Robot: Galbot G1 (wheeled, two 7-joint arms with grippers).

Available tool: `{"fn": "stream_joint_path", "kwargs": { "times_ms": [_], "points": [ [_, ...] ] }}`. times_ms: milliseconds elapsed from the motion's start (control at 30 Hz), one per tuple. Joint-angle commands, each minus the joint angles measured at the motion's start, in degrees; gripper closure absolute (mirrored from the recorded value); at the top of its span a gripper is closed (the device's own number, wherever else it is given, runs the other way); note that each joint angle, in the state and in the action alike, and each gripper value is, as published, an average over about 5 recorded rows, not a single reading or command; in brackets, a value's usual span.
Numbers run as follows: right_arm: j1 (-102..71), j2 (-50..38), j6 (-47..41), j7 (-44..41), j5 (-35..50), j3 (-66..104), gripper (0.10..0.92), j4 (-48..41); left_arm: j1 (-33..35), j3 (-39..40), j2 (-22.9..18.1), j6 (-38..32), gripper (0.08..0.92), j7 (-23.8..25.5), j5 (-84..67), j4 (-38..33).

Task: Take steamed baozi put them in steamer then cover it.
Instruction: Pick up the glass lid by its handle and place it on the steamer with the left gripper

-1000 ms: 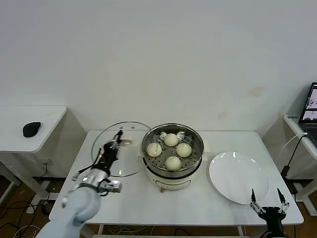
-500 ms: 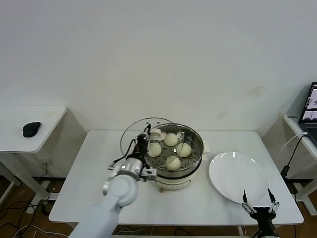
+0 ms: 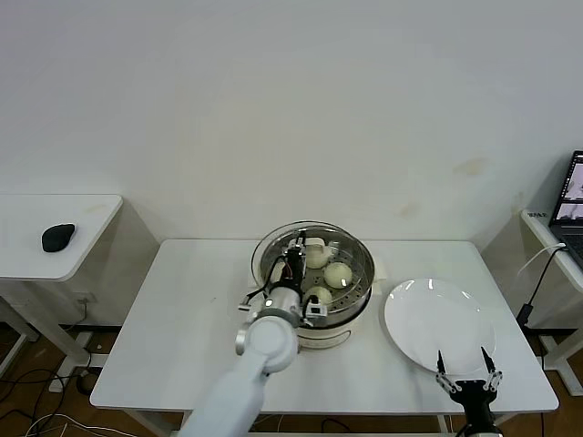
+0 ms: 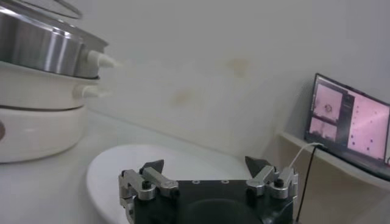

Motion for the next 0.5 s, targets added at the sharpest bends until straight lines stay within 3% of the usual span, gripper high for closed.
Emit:
{"fn": "stream_joint_path", "kwargs": {
  "times_ms": [33, 500],
  "points": [
    [0.0, 0.1, 0.1, 0.1, -0.5, -0.3, 0.203, -0.4, -0.6, 1.0, -6.1, 0.4, 0.863, 1.1, 5.3, 3.4],
    [-0.2, 0.1, 0.3, -0.1, -0.5, -1.0, 0.203, -0.7, -0.2, -0.3, -5.9, -0.6, 0.863, 0.4, 6.9, 5.3]
  ]
}}
